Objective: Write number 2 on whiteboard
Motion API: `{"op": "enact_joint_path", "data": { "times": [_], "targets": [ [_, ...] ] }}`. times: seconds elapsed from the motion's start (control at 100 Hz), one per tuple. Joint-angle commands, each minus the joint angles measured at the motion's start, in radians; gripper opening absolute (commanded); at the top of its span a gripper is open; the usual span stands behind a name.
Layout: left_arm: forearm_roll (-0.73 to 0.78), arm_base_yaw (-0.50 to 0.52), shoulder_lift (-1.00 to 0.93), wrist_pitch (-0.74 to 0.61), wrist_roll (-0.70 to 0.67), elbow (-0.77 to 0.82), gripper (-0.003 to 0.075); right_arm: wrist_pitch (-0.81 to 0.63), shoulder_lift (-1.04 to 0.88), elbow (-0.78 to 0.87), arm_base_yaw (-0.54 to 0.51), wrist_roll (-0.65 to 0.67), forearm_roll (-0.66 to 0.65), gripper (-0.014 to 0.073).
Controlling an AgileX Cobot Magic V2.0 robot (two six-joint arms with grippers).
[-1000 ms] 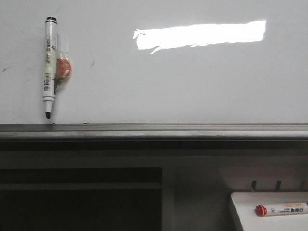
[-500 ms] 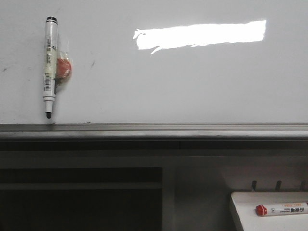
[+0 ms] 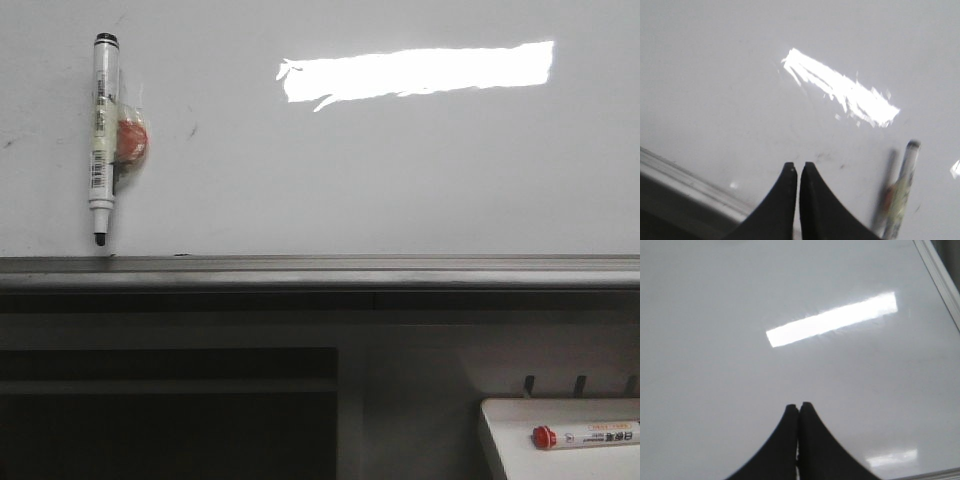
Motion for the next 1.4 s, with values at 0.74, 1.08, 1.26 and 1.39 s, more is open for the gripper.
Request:
{"op": "enact_joint_path", "data": {
  "times": [0.74,1.08,1.26,1.39],
  "targets": [
    [0.265,-0.022,0.182,0.331,0.127,-0.397,0.0090,0.502,0.135,-0.403,-0.003,-0.144,0.190,0.0080],
    [0.039,-0.142,0.655,0.562,0.427,-0.669,0.0377,0.508,0.425,-0.579,0.038,-0.174,0.192,0.0348],
    [-0.081,-0.312,0.828,0.500,0.528,-0.704,0.0363,0.469,0.454,-0.588,0.095,-0.174,0.192,0.0348],
    [-0.081,-0.402,0.936,0.387,0.507,-0.704,0.0363,0.476,0.457,-0.588,0.121,-0.174,0.194,0.0348]
  ]
}}
